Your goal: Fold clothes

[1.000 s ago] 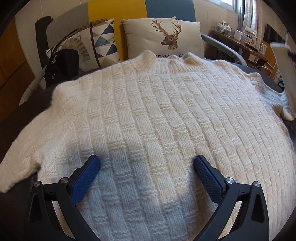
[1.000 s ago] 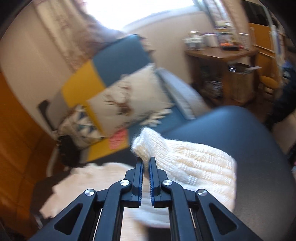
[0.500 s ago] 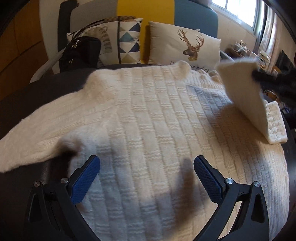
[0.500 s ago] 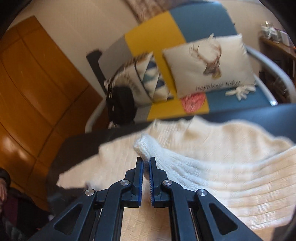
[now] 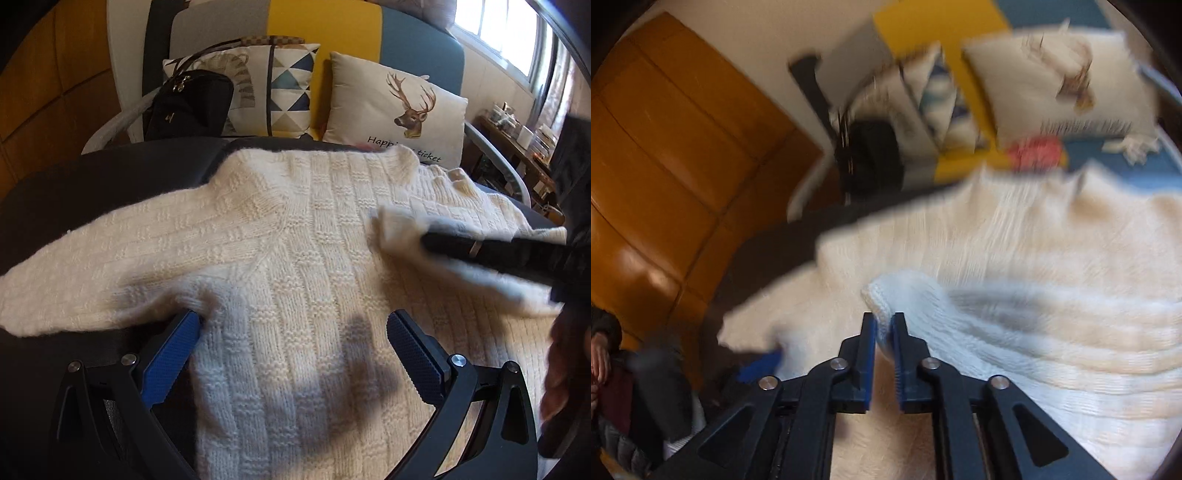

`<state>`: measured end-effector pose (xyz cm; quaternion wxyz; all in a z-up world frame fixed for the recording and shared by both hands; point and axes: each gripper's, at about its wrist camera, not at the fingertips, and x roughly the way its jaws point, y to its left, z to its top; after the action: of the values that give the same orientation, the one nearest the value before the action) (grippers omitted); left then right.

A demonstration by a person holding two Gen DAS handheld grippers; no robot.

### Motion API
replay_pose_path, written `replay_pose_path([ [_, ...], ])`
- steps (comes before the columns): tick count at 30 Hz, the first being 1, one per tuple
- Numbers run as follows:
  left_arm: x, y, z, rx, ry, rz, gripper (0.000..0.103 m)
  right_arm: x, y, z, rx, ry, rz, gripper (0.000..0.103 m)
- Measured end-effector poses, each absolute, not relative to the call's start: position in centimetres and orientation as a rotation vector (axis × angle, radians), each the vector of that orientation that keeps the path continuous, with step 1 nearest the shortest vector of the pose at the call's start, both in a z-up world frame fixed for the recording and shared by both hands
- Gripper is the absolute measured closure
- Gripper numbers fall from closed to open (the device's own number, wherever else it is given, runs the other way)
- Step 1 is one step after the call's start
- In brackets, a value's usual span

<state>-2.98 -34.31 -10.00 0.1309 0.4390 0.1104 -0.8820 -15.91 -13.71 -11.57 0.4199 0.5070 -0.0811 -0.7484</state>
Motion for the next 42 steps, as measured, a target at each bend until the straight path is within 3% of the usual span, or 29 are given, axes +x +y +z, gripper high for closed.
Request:
replay_pose_path([
  [3, -3.5, -34.4, -9.9, 1.277, 0.393, -2.569, 0.000, -14.5, -12.5, -10.9, 1.211, -0.195, -1.881, 0.084],
  [10, -6.4, -33.0, -9.8, 1.337, 0.466, -2.520, 0.000, -12.8, 1.7, -5.6, 0.985, -0.591, -1.996, 0.080],
  [14, -6.1, -32.1, -9.7, 1.322, 0.463, -2.504, 0.000, -12.3, 8.1, -6.3, 1.009, -0.684, -2.067, 0.077],
  [18, -6.6, -31.2, -10.0, 1.316, 0.624, -2.565, 0.000, -12.1, 11.7, -8.0, 1.031, -0.747, -2.114, 0.077],
  [22, -8.4, -29.6, -10.6, 1.345, 0.614, -2.561, 0.002, -12.5, 13.2, -9.6, 1.084, -0.824, -2.101, 0.077],
  [26, -9.5, -28.6, -10.7, 1.321, 0.552, -2.570, 0.038, -11.9, 13.9, -10.0, 1.122, -0.742, -2.172, 0.077],
  [27, -9.7, -28.5, -10.7, 1.319, 0.542, -2.575, 0.061, -11.9, 14.1, -10.1, 1.131, -0.716, -2.197, 0.077],
  [29, -9.9, -28.4, -10.7, 1.316, 0.538, -2.594, 0.085, -11.9, 14.5, -10.2, 1.157, -0.677, -2.222, 0.077],
  [33, -10.0, -28.1, -10.1, 1.283, 0.471, -2.661, 0.091, -11.7, 14.7, -10.4, 1.209, -0.566, -2.262, 0.078],
  [42, -9.3, -30.1, -6.8, 1.144, 0.531, -2.729, 0.092, -13.3, 12.7, -11.7, 1.279, -0.306, -2.265, 0.080],
])
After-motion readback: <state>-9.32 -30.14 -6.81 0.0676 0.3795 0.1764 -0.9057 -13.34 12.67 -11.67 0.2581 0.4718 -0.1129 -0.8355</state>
